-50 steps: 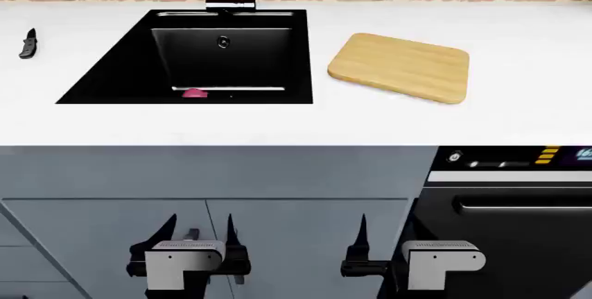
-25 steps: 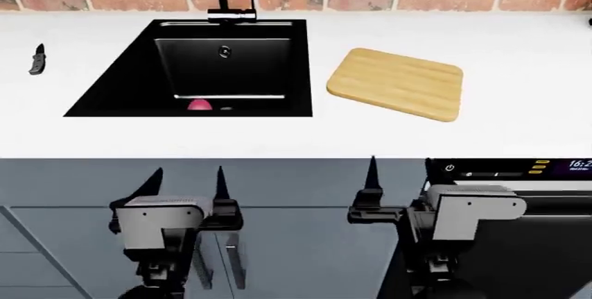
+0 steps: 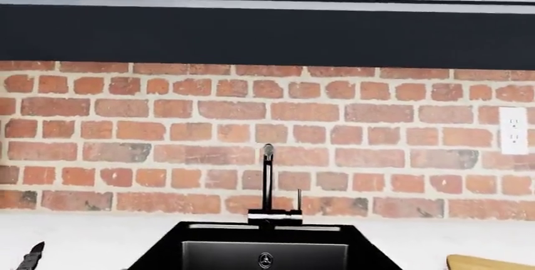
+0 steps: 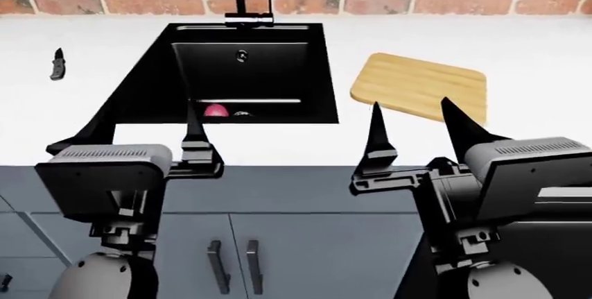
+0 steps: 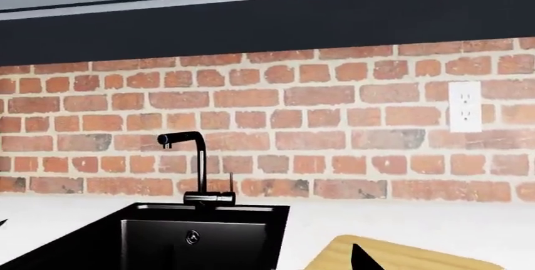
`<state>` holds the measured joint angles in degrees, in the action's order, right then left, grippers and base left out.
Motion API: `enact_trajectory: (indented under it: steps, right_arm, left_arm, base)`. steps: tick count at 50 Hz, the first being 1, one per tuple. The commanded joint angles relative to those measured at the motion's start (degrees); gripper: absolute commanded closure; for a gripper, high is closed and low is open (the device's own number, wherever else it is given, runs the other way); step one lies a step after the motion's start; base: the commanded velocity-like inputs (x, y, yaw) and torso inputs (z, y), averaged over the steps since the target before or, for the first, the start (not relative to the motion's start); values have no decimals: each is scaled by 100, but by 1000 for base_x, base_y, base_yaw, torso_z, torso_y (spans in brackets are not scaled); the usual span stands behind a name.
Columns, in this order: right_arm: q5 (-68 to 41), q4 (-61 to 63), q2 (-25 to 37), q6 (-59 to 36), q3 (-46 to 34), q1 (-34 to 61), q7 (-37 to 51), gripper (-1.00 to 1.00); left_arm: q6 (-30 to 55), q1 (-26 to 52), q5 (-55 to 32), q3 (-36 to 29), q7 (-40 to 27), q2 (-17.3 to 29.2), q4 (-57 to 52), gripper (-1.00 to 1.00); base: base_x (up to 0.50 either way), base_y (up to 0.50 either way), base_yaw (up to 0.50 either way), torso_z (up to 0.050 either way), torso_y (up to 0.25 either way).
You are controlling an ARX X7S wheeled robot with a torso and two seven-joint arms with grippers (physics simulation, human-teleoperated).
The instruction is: Pick the vegetables from the sink and place them on the cutting board.
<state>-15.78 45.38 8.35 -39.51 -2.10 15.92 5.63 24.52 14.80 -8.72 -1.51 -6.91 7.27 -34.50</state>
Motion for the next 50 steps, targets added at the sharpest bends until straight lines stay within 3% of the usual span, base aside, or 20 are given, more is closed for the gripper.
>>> enact_trajectory:
  steps: [1, 11, 35, 40, 44, 50]
  right_arm:
    - [-104, 248, 75, -180, -109, 46, 59, -100]
    - [-9, 269, 133, -204, -426, 58, 126, -100]
    - [-230, 126, 235, -132, -299, 93, 136, -100]
    - [-490, -393, 331, -718, -3, 1054, 104, -100]
    - [-432, -979, 580, -1513, -139, 2352, 117, -100]
    - [-228, -2165, 706, -1858, -367, 3658, 99, -100]
  left_arm:
    - [115, 93, 44, -54, -141, 109, -148, -100]
    - [72, 80, 76, -126, -185, 196, -179, -100]
    - [120, 208, 109, -367, -270, 268, 197, -100]
    - [735, 1054, 175, -527, -317, 246, 598, -100]
    - [1313, 2113, 142, -600, -283, 179, 1148, -100]
    - [1633, 3278, 84, -610, -261, 18, 2256, -100]
  base:
    - [109, 500, 0, 0, 0]
    - [109, 500, 0, 0, 0]
    - [141, 497, 0, 0, 0]
    - [481, 112, 0, 0, 0]
    - [500, 0, 0, 0, 0]
    - [500, -23, 0, 0, 0]
